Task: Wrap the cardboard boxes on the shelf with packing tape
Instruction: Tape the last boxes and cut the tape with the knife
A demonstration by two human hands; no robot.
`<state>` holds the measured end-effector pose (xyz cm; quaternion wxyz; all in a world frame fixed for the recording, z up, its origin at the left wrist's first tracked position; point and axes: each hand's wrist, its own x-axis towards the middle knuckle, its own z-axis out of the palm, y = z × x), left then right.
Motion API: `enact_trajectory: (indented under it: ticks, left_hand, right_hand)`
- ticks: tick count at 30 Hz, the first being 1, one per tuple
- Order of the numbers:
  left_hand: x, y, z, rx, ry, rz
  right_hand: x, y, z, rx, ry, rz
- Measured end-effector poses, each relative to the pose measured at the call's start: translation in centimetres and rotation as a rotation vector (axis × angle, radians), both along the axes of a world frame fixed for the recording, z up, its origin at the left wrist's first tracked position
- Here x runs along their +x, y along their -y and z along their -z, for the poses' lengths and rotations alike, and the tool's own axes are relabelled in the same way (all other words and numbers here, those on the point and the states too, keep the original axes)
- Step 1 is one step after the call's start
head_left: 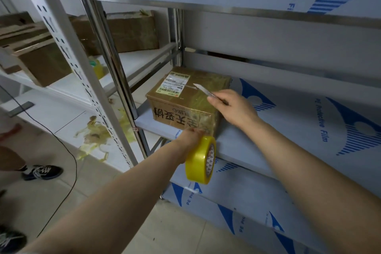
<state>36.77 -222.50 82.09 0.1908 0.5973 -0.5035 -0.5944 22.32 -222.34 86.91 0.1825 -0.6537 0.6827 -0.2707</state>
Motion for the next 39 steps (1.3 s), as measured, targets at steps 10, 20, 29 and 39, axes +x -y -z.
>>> enact_trajectory:
  ticks: [10,20,29,39]
  left_hand:
    - [-0.1,0.4,0.6,0.027,-0.039,-0.045]
    - [0.1,0.7,0.9,0.018,-0.037,-0.038]
    - [-0.3,0.8,1.6,-0.009,-0.022,-0.032]
    - [-0.5,0.4,1.6,-0.064,0.011,-0.044]
  right_hand:
    - [1.4,-5.0,-1.3,0.232,-0.935,-0.016]
    - [-6.4,-5.8,5.5,0.379,-0.58,0.152]
    - [-10.3,-4.7,9.0,0.116,-0.447,0.277]
    - [-0.9,1.8,4.9,0.04,-0.427,-0.251]
